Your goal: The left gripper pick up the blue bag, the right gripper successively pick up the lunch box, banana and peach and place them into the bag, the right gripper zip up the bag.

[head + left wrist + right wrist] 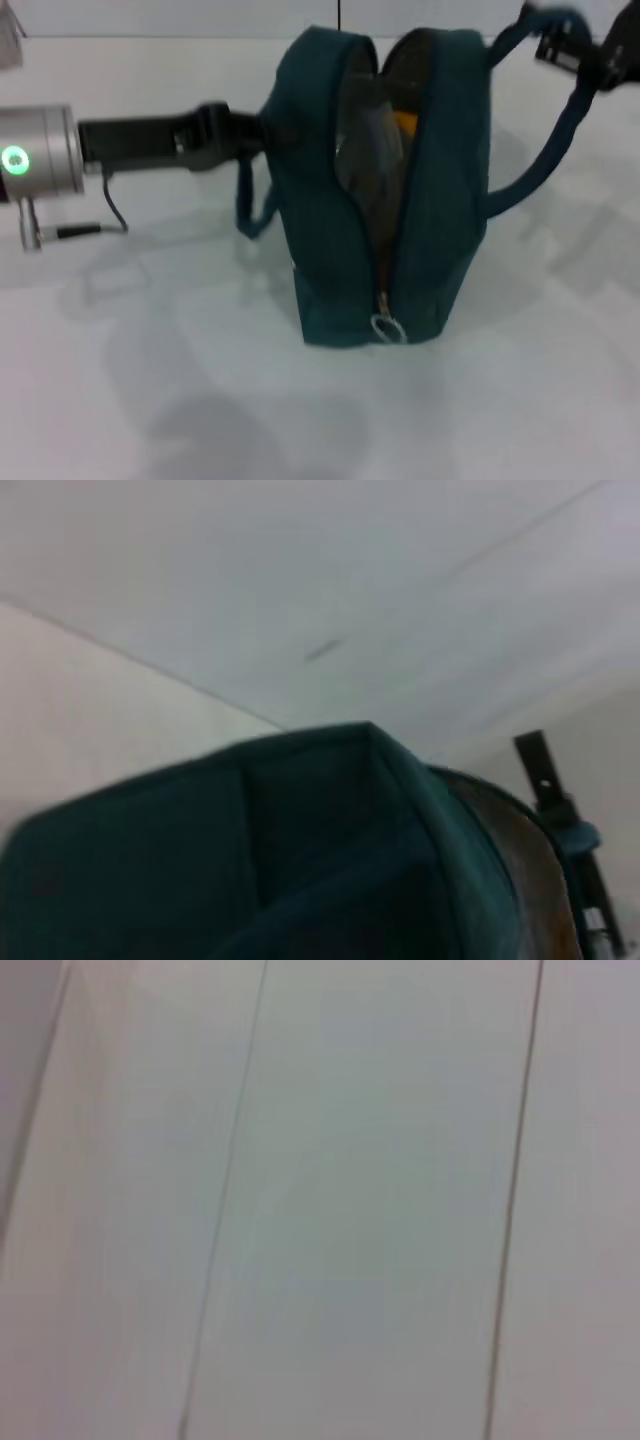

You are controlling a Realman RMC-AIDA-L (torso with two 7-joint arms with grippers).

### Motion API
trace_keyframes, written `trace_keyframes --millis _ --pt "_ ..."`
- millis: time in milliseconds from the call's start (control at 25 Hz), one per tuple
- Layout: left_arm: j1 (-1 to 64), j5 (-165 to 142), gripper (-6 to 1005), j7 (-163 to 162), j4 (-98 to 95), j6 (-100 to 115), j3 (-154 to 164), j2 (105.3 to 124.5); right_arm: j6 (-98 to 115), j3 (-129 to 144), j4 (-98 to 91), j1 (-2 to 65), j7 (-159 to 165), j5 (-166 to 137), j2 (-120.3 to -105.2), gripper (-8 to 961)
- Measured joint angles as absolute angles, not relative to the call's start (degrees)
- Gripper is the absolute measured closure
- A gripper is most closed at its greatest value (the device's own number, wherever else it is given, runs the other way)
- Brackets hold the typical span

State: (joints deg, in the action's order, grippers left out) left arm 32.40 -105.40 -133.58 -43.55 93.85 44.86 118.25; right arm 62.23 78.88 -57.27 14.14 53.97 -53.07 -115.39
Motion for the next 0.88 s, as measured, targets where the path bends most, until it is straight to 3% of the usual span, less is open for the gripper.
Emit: trace_keyframes --millis 400,760,880 --pt "31.8 -105.3 949 -128.0 -38.7 94.0 41.5 118.46 58.8 79.7 -55.7 12.6 62.4 -63.3 -115.35 125" --pt "30.7 -105.8 950 -126.7 -38.4 91.6 39.5 117.72 88.1 70.6 -55.2 9.6 67.0 -63.3 -115.08 139" --pt "30.7 -105.9 950 -126.5 -38.3 90.8 39.7 117.7 98.7 69.5 -54.1 10.5 69.1 -66.1 -114.26 144"
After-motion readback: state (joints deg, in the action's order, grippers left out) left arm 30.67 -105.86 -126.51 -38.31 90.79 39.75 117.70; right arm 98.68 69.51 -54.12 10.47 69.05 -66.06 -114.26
